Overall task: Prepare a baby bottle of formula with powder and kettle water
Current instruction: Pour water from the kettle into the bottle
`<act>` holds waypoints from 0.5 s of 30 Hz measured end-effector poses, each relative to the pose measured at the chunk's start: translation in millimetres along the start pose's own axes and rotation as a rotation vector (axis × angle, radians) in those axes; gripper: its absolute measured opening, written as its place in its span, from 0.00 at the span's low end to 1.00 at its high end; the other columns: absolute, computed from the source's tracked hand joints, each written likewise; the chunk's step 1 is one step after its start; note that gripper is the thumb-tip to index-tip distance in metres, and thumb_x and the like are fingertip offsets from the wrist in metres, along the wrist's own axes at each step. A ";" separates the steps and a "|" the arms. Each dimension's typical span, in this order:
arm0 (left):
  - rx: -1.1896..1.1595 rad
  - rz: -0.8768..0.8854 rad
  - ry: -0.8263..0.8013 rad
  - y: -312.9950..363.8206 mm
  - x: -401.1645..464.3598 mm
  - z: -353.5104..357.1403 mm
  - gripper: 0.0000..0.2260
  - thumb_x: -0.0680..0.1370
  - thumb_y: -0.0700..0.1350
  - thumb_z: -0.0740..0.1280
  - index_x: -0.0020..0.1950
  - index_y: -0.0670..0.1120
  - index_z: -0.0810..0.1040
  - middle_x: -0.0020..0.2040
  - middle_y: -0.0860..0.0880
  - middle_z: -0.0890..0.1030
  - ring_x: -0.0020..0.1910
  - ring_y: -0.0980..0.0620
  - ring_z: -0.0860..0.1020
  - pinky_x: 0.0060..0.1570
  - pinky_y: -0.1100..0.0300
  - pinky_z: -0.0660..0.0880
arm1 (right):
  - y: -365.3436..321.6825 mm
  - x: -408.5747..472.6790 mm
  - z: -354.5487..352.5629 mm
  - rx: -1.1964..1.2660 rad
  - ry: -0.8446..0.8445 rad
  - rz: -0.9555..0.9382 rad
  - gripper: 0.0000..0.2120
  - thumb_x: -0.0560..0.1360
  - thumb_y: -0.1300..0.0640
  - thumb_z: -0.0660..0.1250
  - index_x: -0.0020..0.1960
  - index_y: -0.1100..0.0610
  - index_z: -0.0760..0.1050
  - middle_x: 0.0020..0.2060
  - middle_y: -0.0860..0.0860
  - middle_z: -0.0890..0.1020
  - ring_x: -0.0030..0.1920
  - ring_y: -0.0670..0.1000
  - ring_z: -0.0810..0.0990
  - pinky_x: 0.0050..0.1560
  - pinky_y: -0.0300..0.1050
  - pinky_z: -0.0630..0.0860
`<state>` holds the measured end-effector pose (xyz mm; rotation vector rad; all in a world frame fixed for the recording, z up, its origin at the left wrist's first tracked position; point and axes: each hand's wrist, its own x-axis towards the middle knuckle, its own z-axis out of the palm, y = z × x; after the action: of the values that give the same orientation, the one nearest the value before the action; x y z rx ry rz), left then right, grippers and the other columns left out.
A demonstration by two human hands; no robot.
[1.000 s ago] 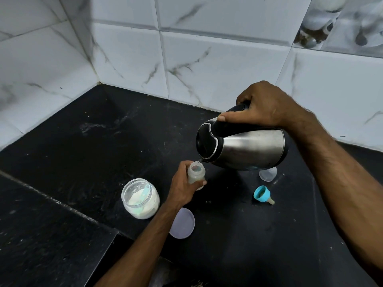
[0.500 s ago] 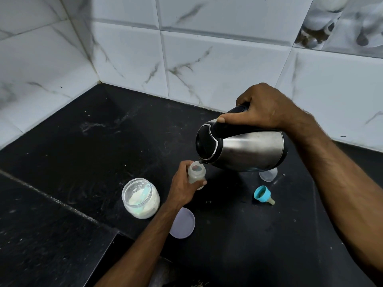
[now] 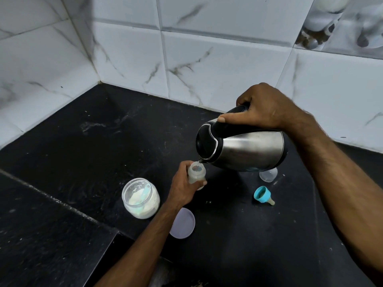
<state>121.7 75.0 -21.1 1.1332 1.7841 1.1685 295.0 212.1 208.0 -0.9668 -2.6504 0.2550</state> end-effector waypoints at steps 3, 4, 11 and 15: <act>0.003 0.000 0.002 -0.3 0.7 0.2 0.28 0.69 0.41 0.79 0.64 0.49 0.70 0.60 0.52 0.78 0.58 0.52 0.77 0.60 0.54 0.76 | 0.4 -0.2 0.3 0.003 0.002 0.001 0.42 0.62 0.22 0.61 0.30 0.65 0.68 0.23 0.53 0.63 0.28 0.50 0.61 0.31 0.46 0.59; 0.003 0.001 0.003 -0.6 0.9 0.3 0.27 0.69 0.41 0.79 0.64 0.49 0.70 0.60 0.52 0.78 0.58 0.52 0.78 0.60 0.54 0.76 | 0.6 -0.4 0.7 0.006 0.002 0.002 0.41 0.62 0.22 0.61 0.29 0.65 0.68 0.23 0.53 0.63 0.27 0.50 0.61 0.31 0.46 0.59; -0.003 0.007 -0.004 -1.3 0.1 0.0 0.27 0.70 0.41 0.78 0.64 0.49 0.70 0.59 0.52 0.78 0.58 0.54 0.77 0.58 0.56 0.76 | 1.9 -1.6 3.3 0.008 0.005 0.010 0.41 0.62 0.22 0.61 0.28 0.63 0.66 0.23 0.53 0.62 0.27 0.51 0.60 0.31 0.46 0.58; -0.007 0.019 0.001 -0.7 -0.5 -0.2 0.26 0.69 0.41 0.78 0.63 0.50 0.70 0.58 0.53 0.78 0.57 0.55 0.77 0.58 0.57 0.76 | 3.7 -2.0 4.6 0.021 0.021 0.013 0.41 0.62 0.23 0.61 0.29 0.65 0.68 0.23 0.54 0.63 0.27 0.51 0.61 0.31 0.46 0.59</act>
<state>121.5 74.4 -21.6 1.1484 1.7720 1.1853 297.1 213.4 202.3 -0.9752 -2.6182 0.2735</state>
